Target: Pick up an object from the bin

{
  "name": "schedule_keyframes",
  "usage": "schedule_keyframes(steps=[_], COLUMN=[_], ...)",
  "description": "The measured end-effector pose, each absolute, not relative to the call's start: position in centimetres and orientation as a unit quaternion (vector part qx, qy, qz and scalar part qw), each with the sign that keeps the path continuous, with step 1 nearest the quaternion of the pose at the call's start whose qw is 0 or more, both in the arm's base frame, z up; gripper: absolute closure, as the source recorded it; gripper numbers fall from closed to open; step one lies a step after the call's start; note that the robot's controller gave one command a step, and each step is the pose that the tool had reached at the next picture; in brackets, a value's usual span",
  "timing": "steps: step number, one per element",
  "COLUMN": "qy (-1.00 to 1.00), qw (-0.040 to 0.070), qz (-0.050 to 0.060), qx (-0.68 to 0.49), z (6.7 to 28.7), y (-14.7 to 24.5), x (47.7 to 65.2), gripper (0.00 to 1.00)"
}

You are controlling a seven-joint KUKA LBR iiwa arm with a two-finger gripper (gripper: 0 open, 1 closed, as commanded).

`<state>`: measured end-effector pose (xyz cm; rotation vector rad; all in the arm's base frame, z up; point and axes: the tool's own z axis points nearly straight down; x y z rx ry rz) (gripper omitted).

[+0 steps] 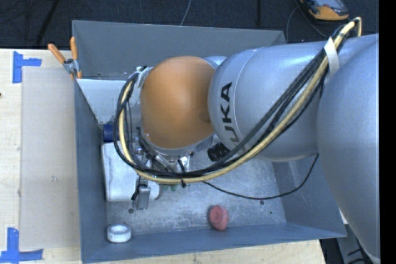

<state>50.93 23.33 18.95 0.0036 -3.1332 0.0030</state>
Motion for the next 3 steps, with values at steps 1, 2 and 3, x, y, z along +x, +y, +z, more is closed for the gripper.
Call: schedule_keyframes(steps=[1, 2, 3], qy=[-0.992, -0.961, -0.962], qw=[-0.002, -0.001, -0.001], qz=[-0.002, 0.001, 0.000], qx=[0.129, 0.277, 0.275], z=[8.9, 6.9, 6.9], y=[23.4, 11.2, 11.3], x=[57.8, 61.5, 61.5], gripper=[0.00, 0.00, 0.00])
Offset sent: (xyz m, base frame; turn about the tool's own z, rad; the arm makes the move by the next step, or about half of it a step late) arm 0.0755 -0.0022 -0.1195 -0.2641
